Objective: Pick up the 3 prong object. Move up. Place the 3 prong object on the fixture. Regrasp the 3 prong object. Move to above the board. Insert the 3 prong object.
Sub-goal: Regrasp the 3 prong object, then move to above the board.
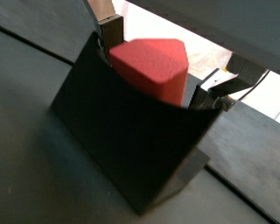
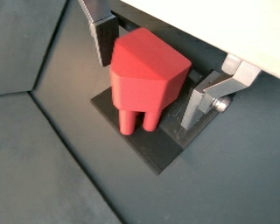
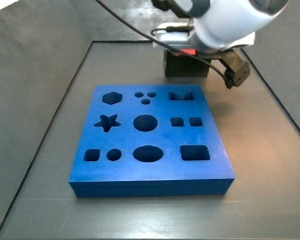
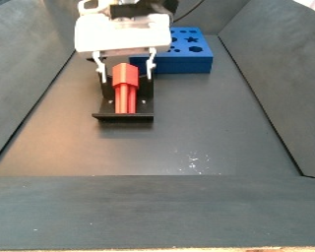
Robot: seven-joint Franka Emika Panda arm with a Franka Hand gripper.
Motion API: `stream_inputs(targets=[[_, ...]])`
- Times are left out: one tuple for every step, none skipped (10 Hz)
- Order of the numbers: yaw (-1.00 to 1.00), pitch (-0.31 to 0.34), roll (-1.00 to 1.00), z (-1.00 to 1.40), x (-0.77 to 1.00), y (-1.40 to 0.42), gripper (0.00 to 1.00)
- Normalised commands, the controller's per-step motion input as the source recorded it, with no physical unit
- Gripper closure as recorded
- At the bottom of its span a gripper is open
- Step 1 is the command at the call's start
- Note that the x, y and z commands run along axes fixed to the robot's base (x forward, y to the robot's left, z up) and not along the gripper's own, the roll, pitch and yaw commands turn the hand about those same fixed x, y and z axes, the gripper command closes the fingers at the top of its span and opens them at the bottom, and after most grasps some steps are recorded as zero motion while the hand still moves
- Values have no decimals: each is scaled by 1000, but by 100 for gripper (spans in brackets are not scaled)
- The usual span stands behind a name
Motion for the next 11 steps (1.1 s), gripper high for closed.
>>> stream_inputs(targets=[[-11,-5,55,-192,40,-3,0],[-14,-4,58,-168,10,-5,0],[-13,-4,58,-167,9,-5,0],[-12,-4,58,-167,9,-5,0],[0,0,0,0,0,0,100],[-107,60,100,1000,-190,-101,100],[-106,57,90,1000,-190,-103,100],[-75,51,43,1000,-187,-96,100],[-60,55,21,1000,-182,-91,100],[-36,75,-10,1000,-176,-88,100],[-22,95,-20,1000,-172,-86,100]])
